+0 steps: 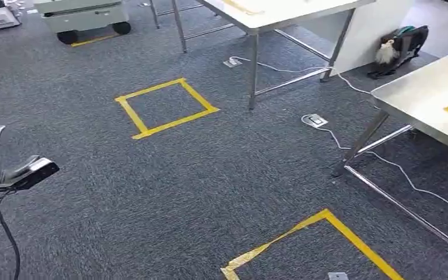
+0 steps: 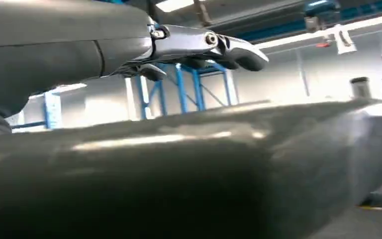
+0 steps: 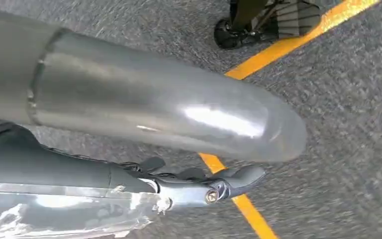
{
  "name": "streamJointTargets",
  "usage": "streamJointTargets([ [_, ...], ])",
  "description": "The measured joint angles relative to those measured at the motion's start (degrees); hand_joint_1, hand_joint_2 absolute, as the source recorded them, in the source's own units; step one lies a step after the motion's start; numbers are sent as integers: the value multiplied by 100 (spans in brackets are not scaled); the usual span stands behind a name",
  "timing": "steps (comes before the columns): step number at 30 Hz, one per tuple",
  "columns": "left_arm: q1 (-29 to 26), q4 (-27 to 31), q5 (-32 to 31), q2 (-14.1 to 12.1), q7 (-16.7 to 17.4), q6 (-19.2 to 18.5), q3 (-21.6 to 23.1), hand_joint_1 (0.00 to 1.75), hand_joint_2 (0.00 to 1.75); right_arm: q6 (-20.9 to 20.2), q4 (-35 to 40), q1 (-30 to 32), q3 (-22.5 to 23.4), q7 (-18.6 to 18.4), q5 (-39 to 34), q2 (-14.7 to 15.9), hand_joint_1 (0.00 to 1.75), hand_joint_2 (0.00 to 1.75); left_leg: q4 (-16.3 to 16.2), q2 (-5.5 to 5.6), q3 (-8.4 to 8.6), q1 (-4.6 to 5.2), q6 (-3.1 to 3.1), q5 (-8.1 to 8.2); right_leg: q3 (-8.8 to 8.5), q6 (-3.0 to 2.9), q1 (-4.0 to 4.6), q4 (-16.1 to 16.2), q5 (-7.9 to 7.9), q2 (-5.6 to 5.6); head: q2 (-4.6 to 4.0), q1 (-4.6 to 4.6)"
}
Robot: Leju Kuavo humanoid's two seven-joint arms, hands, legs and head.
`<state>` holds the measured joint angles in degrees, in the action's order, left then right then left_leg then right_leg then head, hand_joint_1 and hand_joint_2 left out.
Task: Take the parts from the cabinet and place them on the table.
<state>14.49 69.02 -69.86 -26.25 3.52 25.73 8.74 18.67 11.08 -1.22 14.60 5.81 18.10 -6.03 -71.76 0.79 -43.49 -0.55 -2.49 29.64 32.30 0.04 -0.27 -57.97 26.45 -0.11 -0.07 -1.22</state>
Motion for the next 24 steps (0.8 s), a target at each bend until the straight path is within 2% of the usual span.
streamJointTargets([
  [1, -48, 0, 4, -2, 2, 0, -2, 0, 0, 2, 0, 4, 0, -22, 11, 0, 0, 0, -222, -3, -107, -2, -4, 30, -1, -9, 0, 0, 7, -81, 0, 2],
  [2, -87, 0, 15, -11, 2, 0, -2, 0, 0, 2, 0, 6, 0, -28, 20, 0, 0, 0, -179, -5, -79, -4, -4, -52, -6, -9, 1, -1, 11, -158, 0, -2],
  [3, -118, 0, 37, -26, 2, 0, -6, 0, 0, 4, 0, 2, 0, -31, 35, 0, 0, 0, 128, -20, 82, -5, 0, -254, -12, 0, 1, -1, 22, -247, 0, 4],
  [4, -136, 0, 44, -44, 2, 2, -17, 0, 0, 4, 0, -7, 0, -28, 44, 0, 0, 0, 599, -86, 346, -1, 8, -478, -25, 10, 2, -1, 32, -329, 0, 0],
  [5, -144, 0, 48, -63, 2, 4, -39, 0, 0, 4, 0, -17, 0, -28, 52, -2, 0, 0, 1080, -230, 638, 4, 19, -657, -47, 28, 3, -1, 50, -392, 0, 2],
  [6, -147, 2, 52, -79, 2, 9, -63, 0, 0, 4, 0, -23, 0, -28, 61, 0, 0, 0, 1429, -571, 875, 38, 19, -678, -65, 65, 47, -6, 77, -449, 0, -6],
  [7, -149, 11, 59, -81, 2, 13, -87, 0, 0, 4, 0, -30, 0, -28, 68, -2, 0, 0, 1524, -493, 887, 65, 83, -650, -59, 100, 74, -37, 117, -501, 0, 4],
  [10, -297, 13, 77, -157, 2, 13, -159, 0, 0, 2, 0, -53, 0, -28, 79, -2, 0, 0, 1529, -279, 851, 87, 189, -661, -137, 179, 66, 24, 129, -712, 0, -2],
  [11, -318, 22, 83, -175, 2, 13, -177, 0, 0, 2, 0, -60, 0, -28, 81, -2, 0, 0, 1562, -213, 873, 39, 239, -692, -94, 225, 48, 2, 174, -666, 0, -11],
  [12, -320, 42, 85, -188, 2, 18, -192, 0, 0, 2, 0, -63, 0, -24, 83, -2, 0, 0, 1562, -154, 873, 31, 261, -687, -41, 247, 38, -172, 297, -362, 0, 31],
  [13, -315, 46, 85, -192, 2, 17, -201, 0, 0, 2, 0, -65, 0, -24, 83, -2, 0, 0, 1561, -97, 873, 28, 294, -688, 113, 247, 23, -536, 498, -156, 0, 50],
  [14, -324, 46, 88, -181, 2, 17, -201, 0, 0, 0, 0, -62, -2, -24, 85, -4, 0, 0, 1561, -20, 872, 29, 302, -685, 357, 252, 24, -1054, 728, -47, 0, 61],
  [15, -342, 46, 88, -175, 2, 17, -201, 0, 0, 0, 0, -47, -4, -31, 90, -4, 0, 0, 1560, 53, 869, 36, 311, -679, 606, 256, 26, -1540, 910, -7, 0, 70],
  [16, -372, 46, 90, -173, 2, 18, -203, 0, 0, 0, 0, -34, -4, -31, 96, -4, 0, 0, 1559, 132, 871, 41, 312, -679, 778, 253, 29, -1833, 967, 3, 0, 70],
  [17, -395, 46, 94, -173, 2, 17, -207, 0, 0, 0, 0, -29, -2, -33, 96, -4, 0, 0, 1557, 218, 872, 41, 311, -680, 813, 245, 29, -1823, 872, 5, 0, 70],
  [18, -412, 46, 101, -173, 2, 17, -225, 0, 0, 0, 0, -31, -2, -35, 100, -4, 0, 0, 1554, 295, 874, 39, 310, -681, 722, 237, 25, -1562, 666, 10, 0, 70],
  [19, -420, 48, 101, -175, 2, 17, -247, 0, 0, 0, 0, -34, -2, -35, 105, -4, 0, 0, 1552, 378, 879, 32, 301, -685, 520, 225, 17, -1108, 395, 45, 0, 70],
  [20, -419, 48, 103, -177, 2, 17, -262, 0, 0, 0, 0, -38, -2, -35, 109, -4, 0, 0, 1542, 460, 887, 20, 287, -685, 255, 217, -2, -538, 114, 175, 0, 70],
  [21, -417, 52, 103, -184, 2, 17, -271, 0, 0, 0, -2, -40, -4, -39, 109, -4, 0, 0, 1538, 530, 878, 8, 254, -684, 78, 222, -43, -143, 61, 501, 0, 74],
  [22, -406, 61, 103, -190, 2, 20, -277, 0, 0, 0, -4, -33, -4, -42, 111, -13, 0, 0, 1495, 605, 838, 32, 217, -682, 7, 216, -59, -54, 90, 534, 0, 61],
  [24, -444, 66, 103, -219, 2, 20, -286, 0, 0, 0, -4, -61, -4, -48, 111, -17, 0, 0, 1544, 724, 809, -12, 134, -743, 1, 160, -7, -86, 72, 404, 0, 61],
])
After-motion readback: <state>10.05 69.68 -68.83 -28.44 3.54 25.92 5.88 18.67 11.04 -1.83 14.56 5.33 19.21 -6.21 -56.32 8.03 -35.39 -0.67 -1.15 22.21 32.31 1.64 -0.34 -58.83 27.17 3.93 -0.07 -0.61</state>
